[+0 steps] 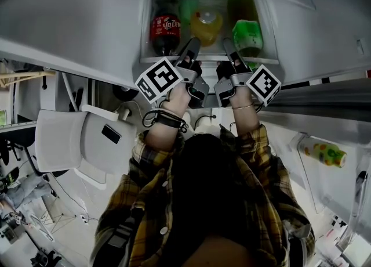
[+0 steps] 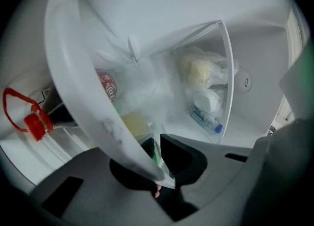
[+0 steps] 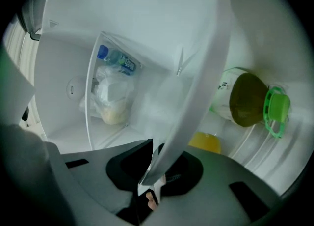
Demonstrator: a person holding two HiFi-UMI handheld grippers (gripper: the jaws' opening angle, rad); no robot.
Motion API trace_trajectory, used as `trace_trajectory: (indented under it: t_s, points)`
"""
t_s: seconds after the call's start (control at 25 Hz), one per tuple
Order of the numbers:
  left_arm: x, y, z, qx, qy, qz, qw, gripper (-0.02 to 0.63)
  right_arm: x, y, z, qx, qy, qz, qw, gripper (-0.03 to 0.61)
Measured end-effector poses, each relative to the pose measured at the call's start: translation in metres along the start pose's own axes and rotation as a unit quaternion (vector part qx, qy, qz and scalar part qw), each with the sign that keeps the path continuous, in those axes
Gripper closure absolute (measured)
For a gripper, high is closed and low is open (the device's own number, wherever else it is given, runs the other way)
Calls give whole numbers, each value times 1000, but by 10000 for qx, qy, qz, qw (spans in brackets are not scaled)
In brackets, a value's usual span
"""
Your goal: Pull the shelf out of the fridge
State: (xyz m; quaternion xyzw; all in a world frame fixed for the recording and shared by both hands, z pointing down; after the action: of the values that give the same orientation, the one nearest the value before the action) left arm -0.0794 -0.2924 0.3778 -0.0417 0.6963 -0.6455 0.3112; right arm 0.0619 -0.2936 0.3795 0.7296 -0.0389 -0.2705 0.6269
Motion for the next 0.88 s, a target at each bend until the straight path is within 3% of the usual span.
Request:
trace_trajectory:
  t_s: [0.88]
  points:
    - [-19,13,-41,-322,-45,-42,9995,561,-16,-18,-42,179,-20,-53,9998,522]
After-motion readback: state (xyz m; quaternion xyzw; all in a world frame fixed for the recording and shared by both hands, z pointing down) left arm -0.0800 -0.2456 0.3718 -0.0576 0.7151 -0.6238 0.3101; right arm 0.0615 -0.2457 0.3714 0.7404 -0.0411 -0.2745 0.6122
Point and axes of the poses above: the fingertips, and each gripper's own axes: z forward along the fingers, y to its right, x out of its top, the point moved 4 cm from there along -z, backward along the fingers, and after that the axes turned 4 degrees about y, right-handed, at the moved point
